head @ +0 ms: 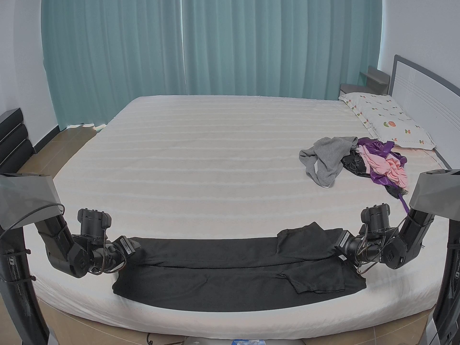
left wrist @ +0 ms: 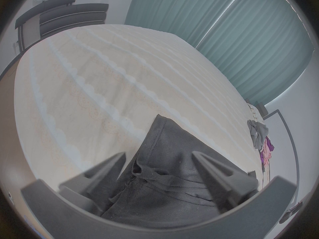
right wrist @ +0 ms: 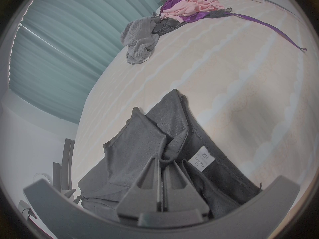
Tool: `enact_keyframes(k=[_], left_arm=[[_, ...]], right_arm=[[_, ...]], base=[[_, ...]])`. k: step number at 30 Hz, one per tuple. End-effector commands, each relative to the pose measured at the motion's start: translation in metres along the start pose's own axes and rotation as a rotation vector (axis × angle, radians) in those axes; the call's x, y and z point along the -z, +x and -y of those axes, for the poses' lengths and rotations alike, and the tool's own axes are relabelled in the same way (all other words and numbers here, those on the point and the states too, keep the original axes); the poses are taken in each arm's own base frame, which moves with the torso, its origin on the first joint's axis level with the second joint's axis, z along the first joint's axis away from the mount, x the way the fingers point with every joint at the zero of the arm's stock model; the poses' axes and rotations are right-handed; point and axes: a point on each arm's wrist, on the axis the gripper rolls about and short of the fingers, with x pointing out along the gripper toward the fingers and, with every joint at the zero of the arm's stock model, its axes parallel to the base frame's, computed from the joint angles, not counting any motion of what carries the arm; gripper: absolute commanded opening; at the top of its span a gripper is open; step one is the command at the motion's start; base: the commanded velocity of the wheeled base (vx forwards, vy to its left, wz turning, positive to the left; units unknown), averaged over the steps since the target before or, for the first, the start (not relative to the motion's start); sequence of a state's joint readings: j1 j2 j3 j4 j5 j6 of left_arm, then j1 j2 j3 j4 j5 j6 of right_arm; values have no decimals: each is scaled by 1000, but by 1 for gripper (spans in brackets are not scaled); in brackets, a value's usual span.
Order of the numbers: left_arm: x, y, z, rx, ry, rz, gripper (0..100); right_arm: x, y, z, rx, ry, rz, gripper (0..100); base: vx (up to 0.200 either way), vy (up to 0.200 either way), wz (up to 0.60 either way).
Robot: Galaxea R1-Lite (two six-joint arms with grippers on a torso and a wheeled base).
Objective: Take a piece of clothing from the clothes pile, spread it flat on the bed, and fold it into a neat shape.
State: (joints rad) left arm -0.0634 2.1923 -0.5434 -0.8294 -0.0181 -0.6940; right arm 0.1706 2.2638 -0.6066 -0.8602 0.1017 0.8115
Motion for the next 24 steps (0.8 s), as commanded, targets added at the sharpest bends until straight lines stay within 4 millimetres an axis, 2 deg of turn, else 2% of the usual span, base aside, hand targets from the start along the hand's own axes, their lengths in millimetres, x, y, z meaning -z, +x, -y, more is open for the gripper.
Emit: enact_keyframes(k=[1, 7, 13, 18, 20, 21, 24], left_arm=[[3, 4, -1, -9, 1, -12, 0], [3, -6, -1, -6, 1, -6, 0], [-11, -8, 4, 0, -8, 65, 0], [-32, -6, 17, 46, -63, 150, 0], [-50, -3, 31, 106, -167, 208, 0], [-55, -3, 34, 125, -196, 227, 0], [-66, -4, 36, 159, -252, 283, 0]], right_arm=[[-1, 1, 1, 1, 2, 1, 0], [-2, -1, 0, -2, 3, 6, 0], [-9, -4, -6, -26, 7, 37, 0], [-30, -4, -20, -67, 47, 137, 0], [-50, -5, -36, -138, 114, 241, 0], [-54, -5, -39, -157, 129, 269, 0], [-59, -5, -40, -196, 134, 334, 0]], base=[[0, 0, 0], [0, 0, 0], [0, 0, 0], [0, 0, 0], [0, 0, 0], [0, 0, 0], [0, 0, 0]])
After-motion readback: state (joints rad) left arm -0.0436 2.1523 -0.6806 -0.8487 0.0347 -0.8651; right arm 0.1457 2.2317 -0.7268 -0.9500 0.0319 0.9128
